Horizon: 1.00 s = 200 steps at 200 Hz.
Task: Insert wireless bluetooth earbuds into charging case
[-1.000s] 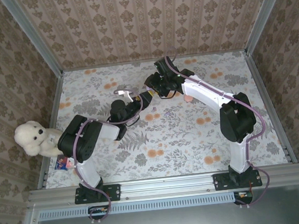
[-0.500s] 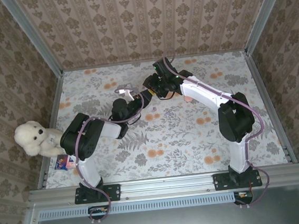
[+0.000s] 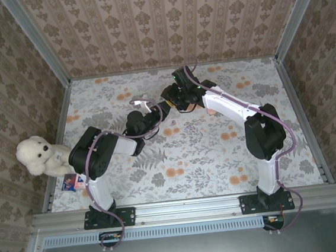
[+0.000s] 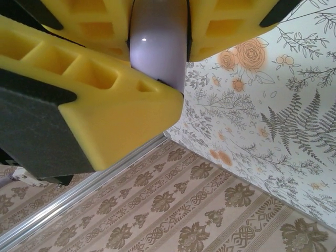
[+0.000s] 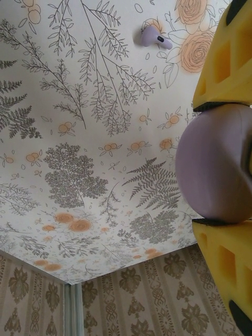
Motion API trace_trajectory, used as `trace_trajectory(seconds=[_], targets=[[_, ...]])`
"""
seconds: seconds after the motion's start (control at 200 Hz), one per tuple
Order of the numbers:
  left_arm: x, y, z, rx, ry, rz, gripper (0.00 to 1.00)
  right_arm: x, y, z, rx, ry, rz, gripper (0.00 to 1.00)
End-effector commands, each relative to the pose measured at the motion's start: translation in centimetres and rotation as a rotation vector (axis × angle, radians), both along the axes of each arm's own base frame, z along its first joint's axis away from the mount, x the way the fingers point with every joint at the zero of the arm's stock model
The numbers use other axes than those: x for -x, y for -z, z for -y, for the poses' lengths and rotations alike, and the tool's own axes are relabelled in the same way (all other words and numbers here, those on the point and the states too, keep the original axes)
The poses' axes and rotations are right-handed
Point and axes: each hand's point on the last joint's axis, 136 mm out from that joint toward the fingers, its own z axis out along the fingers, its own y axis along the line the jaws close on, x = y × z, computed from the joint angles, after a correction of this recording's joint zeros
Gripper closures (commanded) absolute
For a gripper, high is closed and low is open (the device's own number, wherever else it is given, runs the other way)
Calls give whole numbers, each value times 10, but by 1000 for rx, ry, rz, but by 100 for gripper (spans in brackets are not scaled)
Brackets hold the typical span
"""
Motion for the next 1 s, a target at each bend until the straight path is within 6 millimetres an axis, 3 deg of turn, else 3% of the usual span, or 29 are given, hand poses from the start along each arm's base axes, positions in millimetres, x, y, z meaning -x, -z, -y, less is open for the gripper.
trace_trajectory(seconds=[0.0, 0.265, 0.37, 0.49, 0.65, 0.825, 0.875, 0.995], targets=[[-12, -4, -3, 24, -40, 7, 80, 6, 4, -8, -24, -17, -23, 56], [-12, -3, -4, 25, -44, 3, 93, 4, 1, -9, -32, -16, -15, 56], [-11, -3, -4, 26, -40, 1, 96, 2, -4, -8, -41, -11, -2, 47], [-9, -4, -4, 31, -29, 0, 99, -8, -23, 2, -63, 10, 47, 36], [-5, -12, -10, 43, 10, 3, 100, -16, -52, 28, -56, 4, 138, 31], [1, -26, -13, 74, 143, 0, 100, -8, -64, 54, -54, -88, 258, 30], [-5, -28, -26, 81, 162, -7, 100, -2, -64, 59, -52, -124, 295, 30], [1, -31, -30, 80, 252, -36, 100, 19, -74, 56, -59, -252, 406, 30]])
